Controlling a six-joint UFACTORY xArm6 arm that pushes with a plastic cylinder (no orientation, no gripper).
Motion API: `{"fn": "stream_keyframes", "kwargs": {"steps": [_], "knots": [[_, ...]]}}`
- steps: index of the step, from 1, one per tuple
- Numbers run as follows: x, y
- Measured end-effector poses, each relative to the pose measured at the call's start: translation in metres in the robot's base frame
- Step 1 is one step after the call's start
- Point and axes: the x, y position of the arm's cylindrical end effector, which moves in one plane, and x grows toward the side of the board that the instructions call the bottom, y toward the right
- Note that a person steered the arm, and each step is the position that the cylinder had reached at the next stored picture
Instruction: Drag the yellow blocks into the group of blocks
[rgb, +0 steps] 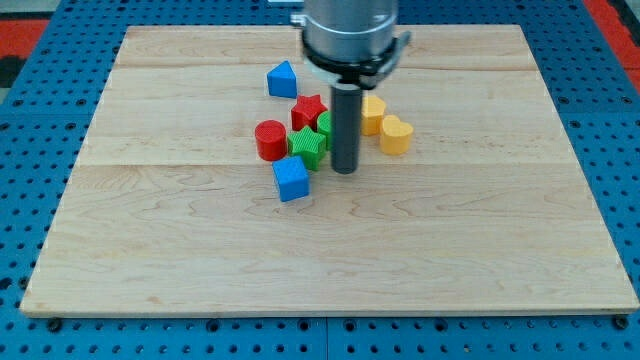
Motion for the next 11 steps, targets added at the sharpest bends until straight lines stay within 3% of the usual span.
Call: {"fn": "stream_keyframes", "kwargs": {"steps": [1,2,3,4,5,6,7,8,9,10,11], "knots": [[-0.017,0.056],[-0.04,0.074],[-0.061,0.005],[-0.07,0.011],[-0.137,0.007],[-0.174,-0.077],[-0.156,-0.038],[-0.111,-0.031],[-0.094,-0.043],[-0.147,-0.041],[-0.167,-0.113]]}}
